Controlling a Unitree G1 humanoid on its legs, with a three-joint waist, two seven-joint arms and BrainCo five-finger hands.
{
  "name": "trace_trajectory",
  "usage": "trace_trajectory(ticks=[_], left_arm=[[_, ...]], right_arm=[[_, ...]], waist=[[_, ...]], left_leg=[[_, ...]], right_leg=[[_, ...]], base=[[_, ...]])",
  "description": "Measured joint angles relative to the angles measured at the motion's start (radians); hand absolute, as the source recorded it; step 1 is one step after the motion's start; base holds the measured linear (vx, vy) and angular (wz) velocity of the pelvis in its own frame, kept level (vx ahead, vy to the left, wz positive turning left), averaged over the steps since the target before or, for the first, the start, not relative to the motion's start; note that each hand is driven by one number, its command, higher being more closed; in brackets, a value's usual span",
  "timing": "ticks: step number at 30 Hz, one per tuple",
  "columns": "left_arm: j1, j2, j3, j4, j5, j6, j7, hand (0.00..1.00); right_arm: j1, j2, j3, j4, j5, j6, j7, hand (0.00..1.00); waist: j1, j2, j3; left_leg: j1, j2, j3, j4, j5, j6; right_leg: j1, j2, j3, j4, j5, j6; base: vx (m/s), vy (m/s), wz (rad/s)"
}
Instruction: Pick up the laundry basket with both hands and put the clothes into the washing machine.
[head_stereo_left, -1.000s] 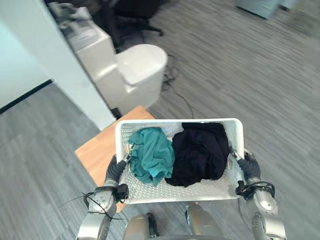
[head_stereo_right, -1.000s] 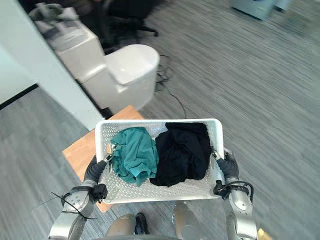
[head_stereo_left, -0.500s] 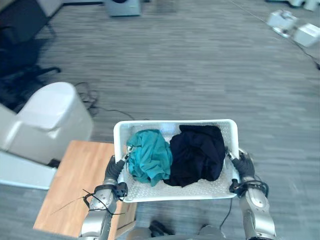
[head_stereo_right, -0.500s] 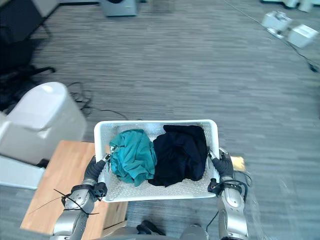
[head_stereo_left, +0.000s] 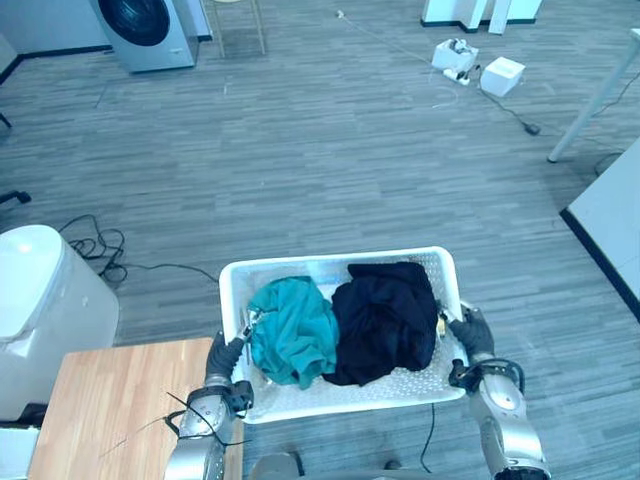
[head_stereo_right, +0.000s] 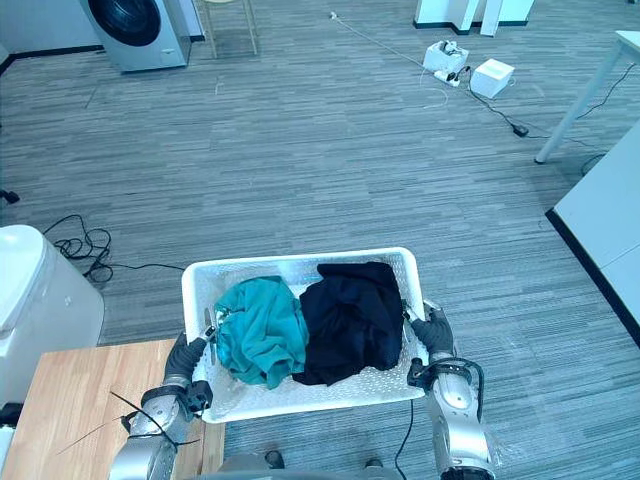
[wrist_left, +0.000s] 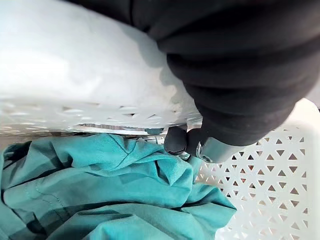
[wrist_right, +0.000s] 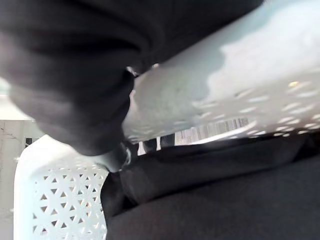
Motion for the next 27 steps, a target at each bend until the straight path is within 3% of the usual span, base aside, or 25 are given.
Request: trace_trajectory(ticks=[6,9,10,11,12,13,14,16,18,19,20,21,22,23,24,25,26,27], left_arm=[[0.002,0.0,-0.001,-0.014,0.0,-0.001,0.001,1.0],[0.018,0.0,0.005,-0.017,0.0,-0.002,0.005,1.0],[0.045,0.0,0.006,-0.041,-0.001,-0.002,0.011,1.0],[0.077,0.0,0.009,-0.075,-0.001,-0.01,0.015,1.0],[0.089,0.0,0.015,-0.088,-0.001,-0.014,0.015,1.0],[0.09,-0.009,0.023,-0.09,-0.001,-0.017,0.016,1.0],[0.09,-0.009,0.023,-0.089,-0.001,-0.016,0.015,1.0],[0.086,-0.024,0.022,-0.09,-0.001,-0.016,0.013,1.0],[0.087,-0.046,0.027,-0.091,-0.001,-0.016,0.015,1.0],[0.087,-0.052,0.027,-0.095,-0.001,-0.016,0.015,1.0],[0.091,-0.052,0.029,-0.108,-0.001,-0.016,0.018,1.0],[0.094,-0.046,0.041,-0.109,0.001,-0.016,0.021,1.0],[0.099,-0.048,0.045,-0.111,0.001,-0.016,0.021,1.0],[0.107,-0.048,0.043,-0.122,0.001,-0.016,0.02,1.0],[0.109,-0.047,0.041,-0.131,0.002,-0.016,0.019,1.0],[0.108,-0.045,0.041,-0.132,0.003,-0.016,0.019,1.0],[0.105,-0.034,0.042,-0.133,0.004,-0.016,0.019,1.0],[0.103,-0.028,0.043,-0.134,0.013,-0.015,0.019,1.0]], right_arm=[[0.018,0.006,0.0,-0.04,0.0,0.0,-0.004,1.0],[0.022,0.008,0.017,-0.044,0.0,0.001,-0.008,1.0],[0.034,0.004,0.033,-0.08,0.0,0.006,-0.02,1.0],[0.063,-0.004,0.046,-0.128,0.0,0.005,-0.025,1.0],[0.072,-0.001,0.051,-0.147,0.0,0.004,-0.027,1.0],[0.076,0.008,0.052,-0.16,0.001,-0.001,-0.03,1.0],[0.075,0.012,0.053,-0.157,0.001,0.0,-0.037,1.0],[0.061,-0.012,0.055,-0.158,0.015,0.0,-0.042,1.0],[0.035,-0.038,0.063,-0.149,0.029,0.006,-0.042,1.0],[0.029,-0.043,0.065,-0.148,0.03,0.006,-0.042,1.0],[0.021,-0.04,0.065,-0.146,0.031,0.007,-0.042,1.0],[0.028,-0.026,0.068,-0.145,0.031,0.01,-0.042,1.0],[0.03,-0.025,0.071,-0.145,0.031,0.01,-0.041,1.0],[0.025,-0.021,0.07,-0.145,0.03,0.009,-0.037,1.0],[0.025,-0.012,0.06,-0.146,0.028,0.009,-0.03,1.0],[0.025,-0.004,0.056,-0.145,0.027,0.009,-0.027,1.0],[0.025,0.011,0.048,-0.145,0.013,0.008,-0.024,1.0],[0.035,0.027,0.04,-0.145,-0.004,0.008,-0.023,1.0]], waist=[[0.016,0.002,-0.001],[0.024,0.014,0.01],[0.039,0.035,0.022],[0.06,0.057,0.026],[0.066,0.06,0.023],[0.066,0.076,0.024],[0.066,0.063,0.026],[0.065,0.057,0.028],[0.086,0.043,0.038],[0.1,0.039,0.04],[0.114,0.036,0.043],[0.117,-0.001,0.03],[0.108,-0.013,0.02],[0.092,-0.031,0.019],[0.091,-0.053,0.024],[0.083,-0.062,0.028],[0.058,-0.072,0.032],[0.043,-0.077,0.035]], left_leg=[[-0.003,0.005,-0.022,0.04,0.003,0.003],[-0.073,0.056,-0.025,0.291,-0.012,0.026],[-0.117,0.106,-0.037,0.467,-0.01,0.028],[-0.16,0.154,-0.052,0.621,0.004,0.051],[-0.184,0.167,-0.059,0.682,0.02,0.069],[-0.255,0.189,-0.098,0.791,0.082,0.074],[-0.3,0.188,-0.105,0.82,0.063,0.058],[-0.366,0.125,-0.089,0.692,-0.039,0.036],[-0.432,0.055,-0.059,0.484,-0.034,0.012],[-0.456,0.044,-0.04,0.383,-0.006,-0.025],[-0.459,0.027,-0.024,0.3,0.063,-0.024],[-0.441,-0.015,-0.001,0.346,0.049,0.051],[-0.444,-0.019,0.003,0.374,0.026,0.071],[-0.439,-0.021,0.027,0.422,0.001,0.106],[-0.403,-0.038,0.047,0.437,-0.032,0.131],[-0.364,-0.052,0.047,0.419,-0.059,0.131],[-0.288,-0.08,0.031,0.386,-0.102,0.136],[-0.197,-0.106,0.02,0.347,-0.121,0.145]], right_leg=[[0.02,0.002,-0.005,0.018,-0.009,-0.012],[0.048,0.018,0.003,0.05,-0.037,-0.039],[0.081,0.042,0.013,0.063,-0.069,-0.041],[0.108,0.069,0.026,0.068,-0.124,-0.046],[0.117,0.075,0.032,0.064,-0.162,-0.053],[0.133,0.093,0.043,0.052,-0.186,-0.052],[0.137,0.092,0.051,0.047,-0.193,-0.054],[0.118,0.065,0.056,0.048,-0.207,-0.058],[0.117,0.023,0.082,0.049,-0.238,-0.059],[0.125,0.011,0.09,0.048,-0.257,-0.058],[0.146,-0.005,0.102,0.05,-0.288,-0.046],[0.169,-0.048,0.122,0.088,-0.301,-0.025],[0.155,-0.061,0.134,0.142,-0.297,-0.017],[0.103,-0.079,0.173,0.297,-0.273,0.025],[0.019,-0.093,0.218,0.506,-0.196,0.118],[-0.021,-0.098,0.234,0.632,-0.122,0.163],[-0.102,-0.095,0.251,0.859,0.018,0.183],[-0.183,-0.095,0.243,1.053,0.01,0.174]], base=[[0.06,0.0,0.12],[0.05,-0.047,-0.14],[0.04,-0.064,-0.6],[0.05,-0.064,-0.71],[0.1,-0.03,-0.56],[0.1,-0.001,-0.25],[0.18,0.004,-0.1],[0.23,0.029,-0.09],[0.28,0.091,-0.35],[0.38,0.154,-0.52],[0.57,0.205,-0.5],[0.56,0.173,-0.24],[0.67,0.182,0.14],[0.69,0.216,0.26],[0.7,0.253,0.22],[0.7,0.245,0.32],[0.86,0.19,0.47],[0.86,0.141,0.38]])
